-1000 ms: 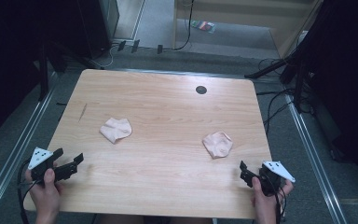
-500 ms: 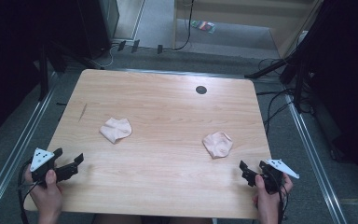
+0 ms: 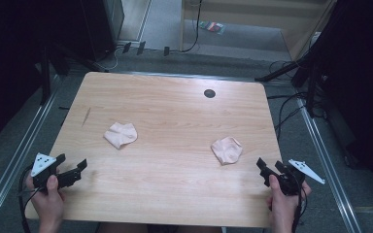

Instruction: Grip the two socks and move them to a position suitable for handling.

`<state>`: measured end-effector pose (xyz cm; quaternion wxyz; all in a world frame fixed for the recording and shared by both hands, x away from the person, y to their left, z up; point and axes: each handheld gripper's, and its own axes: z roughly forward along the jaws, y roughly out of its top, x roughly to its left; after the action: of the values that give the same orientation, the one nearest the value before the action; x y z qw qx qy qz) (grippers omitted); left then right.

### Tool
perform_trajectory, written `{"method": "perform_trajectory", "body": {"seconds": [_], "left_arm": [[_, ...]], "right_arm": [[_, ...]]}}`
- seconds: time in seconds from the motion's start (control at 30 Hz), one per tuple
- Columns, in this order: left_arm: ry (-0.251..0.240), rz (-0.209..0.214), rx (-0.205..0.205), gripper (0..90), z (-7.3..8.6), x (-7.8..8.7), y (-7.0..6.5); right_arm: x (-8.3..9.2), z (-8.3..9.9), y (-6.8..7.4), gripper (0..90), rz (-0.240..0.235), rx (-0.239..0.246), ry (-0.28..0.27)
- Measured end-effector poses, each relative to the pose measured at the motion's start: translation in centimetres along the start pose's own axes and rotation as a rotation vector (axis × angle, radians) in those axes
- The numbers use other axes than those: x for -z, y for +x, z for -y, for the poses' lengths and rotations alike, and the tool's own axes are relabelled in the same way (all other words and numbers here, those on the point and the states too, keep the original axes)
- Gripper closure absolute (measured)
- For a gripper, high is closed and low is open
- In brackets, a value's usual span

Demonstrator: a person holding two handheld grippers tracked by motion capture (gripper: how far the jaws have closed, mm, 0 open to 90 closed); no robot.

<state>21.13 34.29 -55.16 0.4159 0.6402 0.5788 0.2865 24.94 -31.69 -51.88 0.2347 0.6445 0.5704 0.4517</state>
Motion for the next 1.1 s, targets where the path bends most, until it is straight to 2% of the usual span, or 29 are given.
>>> {"method": "perform_trajectory", "body": {"seconds": [0.03,0.07,0.1,0.17,0.2,0.23,0.3,0.33,0.37,0.4,0.47,0.5,0.53,0.57,0.6,0.63,0.67,0.7,0.77,0.87,0.9,0.97,1.0,1.03,1.07,1.1], "left_arm": [[0.0,-0.001,-0.004,15.8,0.0,0.0,-0.1],[0.0,-0.001,-0.004,15.9,0.0,0.0,-0.1],[0.003,-0.002,-0.006,15.9,0.0,0.0,-0.1],[0.005,-0.002,-0.005,15.9,0.0,0.0,-0.1],[0.003,-0.003,-0.006,15.9,0.0,0.0,-0.1],[0.002,-0.003,-0.007,16.0,0.0,0.0,-0.1],[0.003,0.006,-0.008,16.0,0.0,0.0,-0.1],[0.003,0.006,-0.008,16.0,0.0,0.0,-0.1],[0.008,0.006,-0.007,16.0,0.0,0.0,-0.1],[0.008,0.006,-0.007,16.0,0.0,0.0,-0.1],[0.001,0.002,-0.01,16.0,0.0,0.0,-0.1],[0.0,0.002,-0.01,16.1,0.0,0.0,-0.1],[-0.001,0.0,-0.009,16.1,0.0,0.1,-0.1],[-0.003,0.002,-0.008,16.1,0.0,0.1,0.0],[-0.002,0.003,-0.006,16.1,0.0,0.1,0.0],[-0.002,0.004,-0.002,16.1,0.0,0.1,0.0],[-0.002,0.004,-0.002,16.1,0.0,0.1,0.0],[0.005,0.017,0.003,16.1,0.0,0.0,0.1],[0.009,0.021,0.003,16.1,0.0,0.0,0.1],[0.016,0.023,0.0,16.1,0.0,-0.1,0.1],[0.019,0.022,-0.002,16.1,-0.1,-0.1,0.1],[0.022,0.023,-0.005,16.1,-0.1,-0.1,0.0],[0.022,0.023,-0.005,16.1,-0.1,-0.1,0.0],[0.02,0.017,-0.004,16.1,-0.1,-0.1,0.0],[0.02,0.017,-0.004,16.1,-0.1,-0.1,0.0],[0.018,0.014,-0.002,16.0,-0.1,-0.1,0.0]], "right_arm": [[0.4,-0.9,1.0,22.3,-0.007,0.011,-0.036],[0.4,-0.9,1.0,22.3,-0.007,0.011,-0.036],[0.6,-1.7,2.3,23.3,-0.02,0.024,-0.064],[0.5,-1.8,2.8,23.9,-0.021,0.034,-0.065],[0.2,-1.9,3.6,24.6,-0.023,0.066,-0.058],[0.0,-1.8,4.1,25.0,-0.024,0.091,-0.049],[-1.3,-1.4,6.0,26.9,-0.025,0.188,-0.01],[-1.3,-1.4,6.0,26.9,-0.025,0.188,-0.01],[-2.4,-1.0,7.1,28.6,-0.051,0.21,0.015],[-2.4,-1.0,7.1,28.6,-0.051,0.21,0.015],[-3.4,-0.5,8.3,29.6,-0.08,0.227,0.045],[-4.6,0.2,9.6,29.2,-0.082,0.281,0.08],[-4.6,0.2,9.6,29.2,-0.082,0.281,0.08],[-5.2,0.6,10.1,28.7,-0.073,0.31,0.1],[-6.2,1.2,10.7,28.0,-0.037,0.35,0.128],[-7.0,1.6,10.8,29.2,-0.013,0.349,0.151],[-7.0,1.6,10.8,29.2,-0.013,0.349,0.151],[-7.7,2.0,10.6,36.8,-0.039,0.313,0.175],[-8.3,2.3,10.7,38.3,-0.013,0.335,0.213],[-8.5,2.6,10.8,41.4,0.005,0.351,0.21],[-8.4,2.6,10.7,53.9,0.036,0.346,0.198],[-8.2,2.8,10.5,72.1,0.081,0.353,0.172],[-8.2,2.8,10.5,72.1,0.081,0.353,0.172],[-8.0,2.8,10.2,81.9,0.098,0.344,0.159],[-8.0,2.8,10.2,81.9,0.098,0.344,0.159],[-7.6,2.7,9.8,84.3,0.065,0.313,0.16]]}}
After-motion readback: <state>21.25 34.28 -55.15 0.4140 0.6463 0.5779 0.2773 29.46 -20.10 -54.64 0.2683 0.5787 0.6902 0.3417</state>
